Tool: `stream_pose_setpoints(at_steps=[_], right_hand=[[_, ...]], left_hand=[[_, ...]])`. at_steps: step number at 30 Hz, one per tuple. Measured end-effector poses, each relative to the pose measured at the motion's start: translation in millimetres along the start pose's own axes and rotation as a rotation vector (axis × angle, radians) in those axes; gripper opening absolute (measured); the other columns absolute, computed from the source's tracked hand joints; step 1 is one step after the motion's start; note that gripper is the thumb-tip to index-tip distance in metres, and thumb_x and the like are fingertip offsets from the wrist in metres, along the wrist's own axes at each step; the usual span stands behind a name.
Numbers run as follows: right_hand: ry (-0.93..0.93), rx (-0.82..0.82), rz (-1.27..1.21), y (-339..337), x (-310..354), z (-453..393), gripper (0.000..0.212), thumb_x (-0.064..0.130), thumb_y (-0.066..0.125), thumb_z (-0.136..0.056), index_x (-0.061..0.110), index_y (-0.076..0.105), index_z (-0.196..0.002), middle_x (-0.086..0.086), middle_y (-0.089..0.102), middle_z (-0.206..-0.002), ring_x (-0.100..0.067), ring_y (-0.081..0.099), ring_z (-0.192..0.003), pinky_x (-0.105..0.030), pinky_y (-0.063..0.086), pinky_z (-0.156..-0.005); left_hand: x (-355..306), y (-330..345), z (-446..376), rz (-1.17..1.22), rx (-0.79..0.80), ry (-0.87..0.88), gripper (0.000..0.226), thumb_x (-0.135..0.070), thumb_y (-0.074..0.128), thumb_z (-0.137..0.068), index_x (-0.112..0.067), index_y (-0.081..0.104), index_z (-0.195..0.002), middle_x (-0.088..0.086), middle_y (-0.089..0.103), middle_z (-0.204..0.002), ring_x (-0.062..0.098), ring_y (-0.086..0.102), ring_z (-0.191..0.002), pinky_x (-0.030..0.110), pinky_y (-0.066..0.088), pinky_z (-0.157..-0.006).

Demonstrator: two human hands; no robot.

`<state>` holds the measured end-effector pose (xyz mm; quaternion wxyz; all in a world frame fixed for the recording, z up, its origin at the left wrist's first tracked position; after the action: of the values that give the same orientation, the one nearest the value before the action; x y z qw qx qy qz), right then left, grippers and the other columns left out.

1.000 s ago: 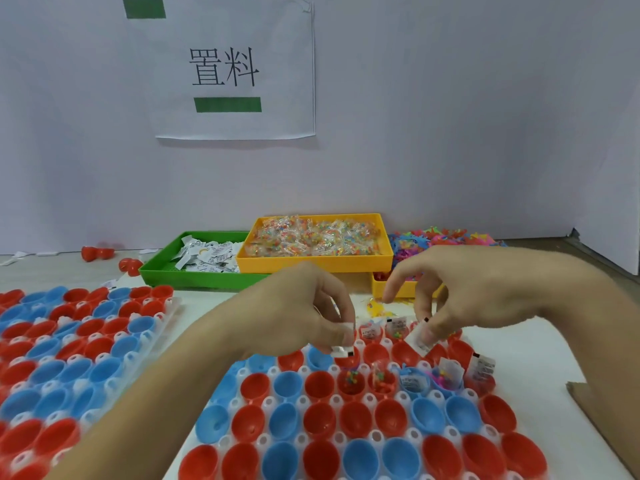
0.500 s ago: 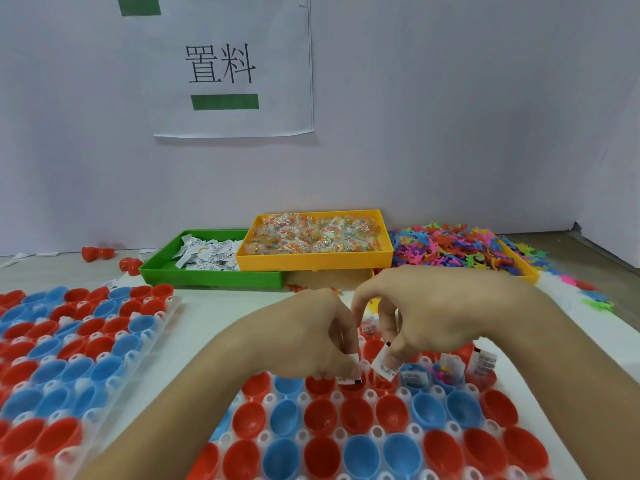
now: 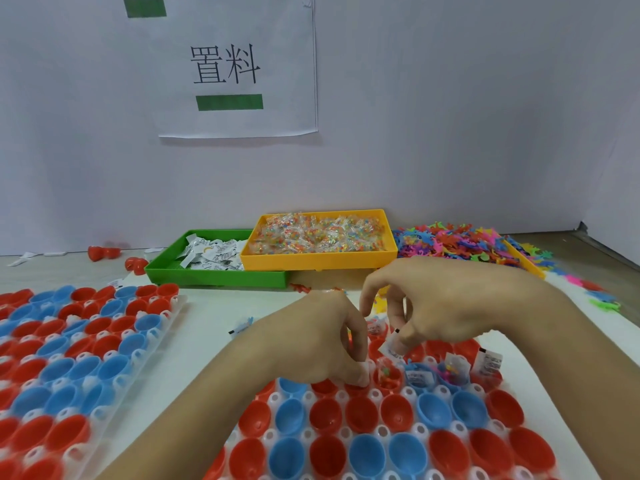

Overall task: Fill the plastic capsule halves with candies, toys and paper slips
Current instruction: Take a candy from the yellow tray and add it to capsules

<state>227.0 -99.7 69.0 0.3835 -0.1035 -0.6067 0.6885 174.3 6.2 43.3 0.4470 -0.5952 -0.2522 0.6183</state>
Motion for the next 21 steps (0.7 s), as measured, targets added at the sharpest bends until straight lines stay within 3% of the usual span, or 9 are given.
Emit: stream_pose_setpoints(at_steps=[9, 13, 16, 21], right_hand=[[0.014, -0.010, -0.045, -0.4, -5.5, -2.3, 0.043, 0.029, 0.084, -0.079, 0.042, 0.060, -0.112, 0.014, 0.068, -0.078, 0.005, 0.063, -0.066, -0.015, 0.045, -0.061], [0.007, -0.011, -0.040, 0.2, -3.3, -2.6, 0.043, 0.029, 0.084, -0.079, 0.042, 0.060, -0.112, 0.015, 0.067, -0.077, 0.006, 0.063, -0.068, -0.012, 0.045, -0.060], [0.005, -0.020, -0.032, -1.1, -3.1, -2.2, 0.041, 0.030, 0.083, -0.079, 0.043, 0.060, -0.111, 0.014, 0.067, -0.079, 0.008, 0.060, -0.064, -0.010, 0.042, -0.053], [0.002, -0.025, -0.031, -1.6, -1.9, -1.8, 0.041, 0.031, 0.083, -0.080, 0.043, 0.060, -0.112, 0.015, 0.066, -0.079, 0.007, 0.061, -0.067, -0.012, 0.043, -0.061]], left_hand=[[5.3, 0.4, -3.1, -0.035, -0.048, -0.008, 0.014, -0.028, 0.085, -0.076, -0.021, 0.072, -0.075, -0.003, 0.072, -0.072, 0.009, 0.065, -0.058, 0.018, 0.049, -0.056], [6.1, 1.4, -2.4, -0.024, -0.022, -0.011, 0.012, -0.026, 0.084, -0.077, -0.019, 0.074, -0.078, -0.009, 0.065, -0.060, 0.006, 0.058, -0.048, 0.012, 0.042, -0.049], [4.1, 3.3, -3.6, -0.037, -0.027, 0.004, 0.016, -0.024, 0.085, -0.075, -0.022, 0.069, -0.072, -0.010, 0.058, -0.055, 0.003, 0.050, -0.044, 0.011, 0.037, -0.047], [7.1, 3.6, -4.7, -0.064, -0.055, -0.020, 0.031, -0.031, 0.087, -0.071, -0.027, 0.059, -0.059, -0.013, 0.054, -0.046, 0.002, 0.050, -0.042, 0.015, 0.037, -0.047]])
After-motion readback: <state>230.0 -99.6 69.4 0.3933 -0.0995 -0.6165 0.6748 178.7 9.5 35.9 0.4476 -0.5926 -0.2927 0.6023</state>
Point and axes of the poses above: each hand's wrist, its own z-axis away from the middle knuckle, its own y-axis out of the palm, x = y × z, the point moved 6 cm from there along -z, towards the middle knuckle
